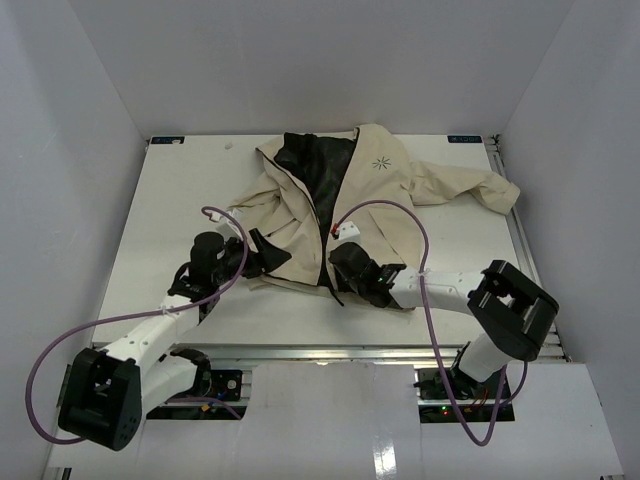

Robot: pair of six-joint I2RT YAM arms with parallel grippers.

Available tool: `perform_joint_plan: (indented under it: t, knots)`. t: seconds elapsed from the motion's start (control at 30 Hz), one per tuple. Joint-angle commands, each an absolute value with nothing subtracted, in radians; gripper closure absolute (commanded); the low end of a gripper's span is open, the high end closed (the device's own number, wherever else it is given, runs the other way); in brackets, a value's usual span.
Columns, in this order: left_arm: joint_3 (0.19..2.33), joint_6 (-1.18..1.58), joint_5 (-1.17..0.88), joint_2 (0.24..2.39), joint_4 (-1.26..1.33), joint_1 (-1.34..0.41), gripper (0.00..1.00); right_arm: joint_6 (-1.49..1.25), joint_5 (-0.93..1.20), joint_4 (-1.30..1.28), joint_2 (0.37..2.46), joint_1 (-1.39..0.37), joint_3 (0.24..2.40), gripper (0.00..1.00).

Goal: Zip up the jacket

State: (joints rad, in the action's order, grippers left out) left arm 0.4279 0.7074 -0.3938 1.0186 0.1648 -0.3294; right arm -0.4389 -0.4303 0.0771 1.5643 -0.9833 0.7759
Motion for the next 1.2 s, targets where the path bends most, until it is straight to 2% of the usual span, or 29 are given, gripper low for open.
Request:
perform_joint_plan:
  t: [0.0,0.1,0.47,1.17]
  knots:
    - [0.418,0.715,-0.47,1.045,0.268,-0.327,0.21,-0.425,-0.428,0.148,1.556,-0.988,0.769,0.85]
    - [0.417,0.713,-0.53,1.078,0.321,-0.327,0.23,-0.427,-0.437,0.171,1.553,-0.988,0.763,0.92]
    - [0.417,0.709,-0.641,1.174,0.423,-0.328,0.28,-0.449,-0.424,0.277,1.355,-0.986,0.646,0.92]
    - [0.487,0.743,-0.601,1.424,0.606,-0.495,0.27,-0.467,-0.325,0.409,1.215,-0.986,0.583,0.92]
